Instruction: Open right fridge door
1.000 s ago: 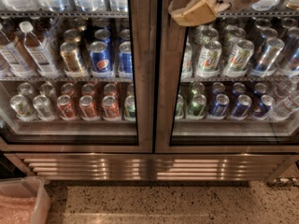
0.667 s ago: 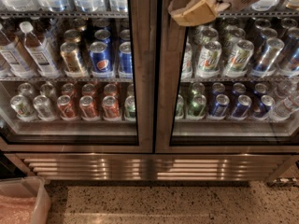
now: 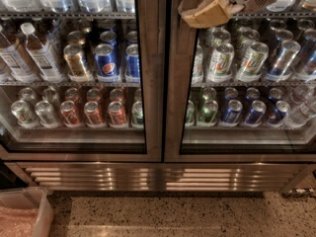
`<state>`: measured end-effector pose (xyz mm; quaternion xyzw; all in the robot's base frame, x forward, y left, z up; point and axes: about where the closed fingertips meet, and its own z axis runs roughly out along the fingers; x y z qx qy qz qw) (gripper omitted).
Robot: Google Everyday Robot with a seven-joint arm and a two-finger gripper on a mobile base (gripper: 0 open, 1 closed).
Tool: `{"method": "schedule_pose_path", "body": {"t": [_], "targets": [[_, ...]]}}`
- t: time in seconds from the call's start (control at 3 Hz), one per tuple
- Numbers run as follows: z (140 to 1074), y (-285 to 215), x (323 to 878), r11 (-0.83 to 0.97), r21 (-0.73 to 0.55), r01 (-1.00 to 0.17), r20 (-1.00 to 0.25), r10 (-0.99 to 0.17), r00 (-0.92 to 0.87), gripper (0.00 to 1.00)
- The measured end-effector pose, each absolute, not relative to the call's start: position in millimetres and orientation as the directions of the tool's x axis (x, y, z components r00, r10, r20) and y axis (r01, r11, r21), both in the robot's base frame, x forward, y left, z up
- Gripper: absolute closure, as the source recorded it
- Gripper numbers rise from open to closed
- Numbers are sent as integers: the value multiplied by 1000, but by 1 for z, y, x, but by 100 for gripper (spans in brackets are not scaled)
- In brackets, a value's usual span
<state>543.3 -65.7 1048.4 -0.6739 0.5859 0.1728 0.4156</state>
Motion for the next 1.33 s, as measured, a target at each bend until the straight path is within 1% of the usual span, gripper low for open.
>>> {"method": "schedule_pose_path", "body": {"t": [1.33], "targets": [[1049,-66,543,28,-371,-928,-722,-637,270,100]]}}
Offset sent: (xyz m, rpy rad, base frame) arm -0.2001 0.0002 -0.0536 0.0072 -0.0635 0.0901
